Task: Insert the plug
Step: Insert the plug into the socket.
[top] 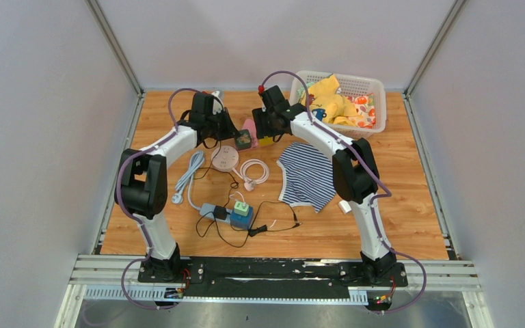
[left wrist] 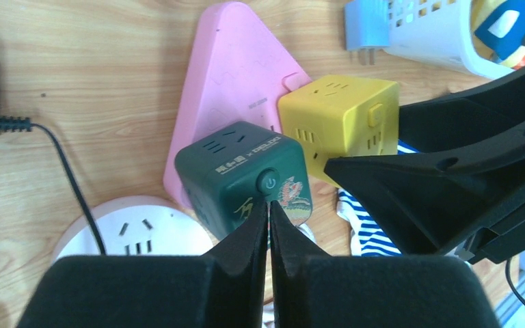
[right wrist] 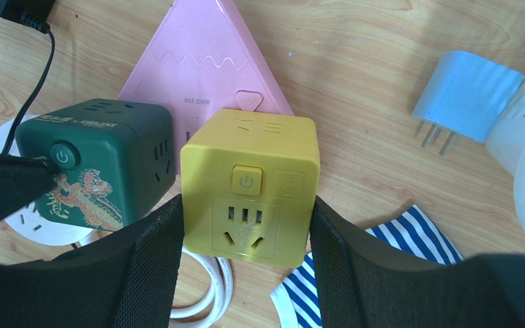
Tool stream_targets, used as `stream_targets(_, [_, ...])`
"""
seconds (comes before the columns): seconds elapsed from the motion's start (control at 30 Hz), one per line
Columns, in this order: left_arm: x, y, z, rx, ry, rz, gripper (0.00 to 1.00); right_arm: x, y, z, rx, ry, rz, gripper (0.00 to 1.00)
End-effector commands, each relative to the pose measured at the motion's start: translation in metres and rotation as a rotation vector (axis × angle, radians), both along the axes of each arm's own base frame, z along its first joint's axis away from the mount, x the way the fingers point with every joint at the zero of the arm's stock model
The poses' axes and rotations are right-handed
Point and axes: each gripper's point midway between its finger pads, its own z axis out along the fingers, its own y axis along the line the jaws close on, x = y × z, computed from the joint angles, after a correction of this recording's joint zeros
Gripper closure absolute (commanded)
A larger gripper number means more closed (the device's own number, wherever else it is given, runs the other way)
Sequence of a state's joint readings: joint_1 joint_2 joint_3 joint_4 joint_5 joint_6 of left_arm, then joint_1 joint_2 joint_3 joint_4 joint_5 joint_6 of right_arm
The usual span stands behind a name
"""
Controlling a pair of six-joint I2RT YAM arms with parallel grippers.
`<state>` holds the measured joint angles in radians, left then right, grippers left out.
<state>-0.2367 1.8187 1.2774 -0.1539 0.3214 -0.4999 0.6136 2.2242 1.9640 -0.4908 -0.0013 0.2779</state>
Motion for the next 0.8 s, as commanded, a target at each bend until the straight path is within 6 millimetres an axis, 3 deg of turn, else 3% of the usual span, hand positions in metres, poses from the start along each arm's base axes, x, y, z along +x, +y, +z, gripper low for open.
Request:
stream_targets(0.0, [0.000,0.017,-0.016,0.097,0.067,0.016,0.91,-0.025,0.005,0.006,0.020,0.092,0.024,0.42])
stream_targets(0.13, [0.001,0.015,-0.010,0.091,0.065,-0.001,0.88,-0.020,-0.001,0.028,0.034,0.051,0.019,0.29])
stream_targets(0.3, [0.000,0.016,0.023,0.082,0.003,0.003,0.82,-0.025,-0.008,0.042,0.042,0.036,0.036,0.08])
stream_targets(0.57, [-0.027,0.036,0.078,0.170,-0.072,-0.001,0.44,-0.041,-0.030,0.068,-0.031,-0.052,0.122,0.00])
stream_targets(0.67, [-0.045,0.043,0.091,0.200,-0.101,-0.022,0.19,-0.041,-0.043,0.076,-0.097,-0.111,0.193,0.00])
stream_targets(0.7, [-0.051,0.046,0.096,0.207,-0.111,-0.022,0.04,-0.041,-0.045,0.078,-0.114,-0.126,0.216,0.00])
stream_targets(0.77, [-0.063,0.050,0.099,0.217,-0.126,-0.024,0.00,-0.039,-0.054,0.080,-0.160,-0.151,0.233,0.03])
